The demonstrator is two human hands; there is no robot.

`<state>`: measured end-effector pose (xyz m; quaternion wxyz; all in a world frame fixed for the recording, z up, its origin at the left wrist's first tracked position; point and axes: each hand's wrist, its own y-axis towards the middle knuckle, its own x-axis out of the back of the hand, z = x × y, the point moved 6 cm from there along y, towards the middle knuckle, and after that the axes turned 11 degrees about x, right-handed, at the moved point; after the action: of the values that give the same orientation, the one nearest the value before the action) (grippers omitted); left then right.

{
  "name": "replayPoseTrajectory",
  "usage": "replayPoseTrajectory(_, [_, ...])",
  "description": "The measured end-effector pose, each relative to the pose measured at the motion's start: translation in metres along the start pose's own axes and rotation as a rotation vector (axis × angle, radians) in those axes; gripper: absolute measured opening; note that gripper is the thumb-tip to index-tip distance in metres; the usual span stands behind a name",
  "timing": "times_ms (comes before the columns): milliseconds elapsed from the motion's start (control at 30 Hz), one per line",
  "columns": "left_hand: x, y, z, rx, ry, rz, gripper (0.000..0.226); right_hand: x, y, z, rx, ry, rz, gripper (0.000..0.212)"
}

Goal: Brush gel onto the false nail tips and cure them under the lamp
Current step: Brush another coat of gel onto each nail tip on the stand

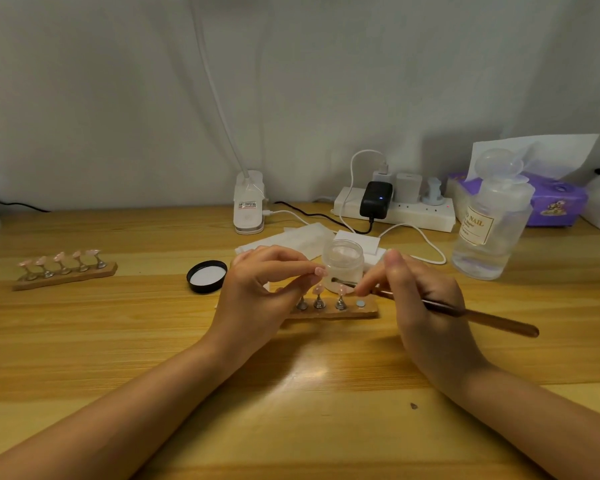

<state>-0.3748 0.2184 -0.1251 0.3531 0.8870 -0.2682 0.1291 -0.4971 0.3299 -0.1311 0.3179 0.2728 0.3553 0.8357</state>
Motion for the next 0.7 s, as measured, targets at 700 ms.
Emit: replayPoseTrajectory(700, [-0.003, 0.002, 0.005, -0.001, -0.003, 0.004, 0.022, -0.008, 0.001, 0.006, 0.066, -0.002, 0.06, 0.041])
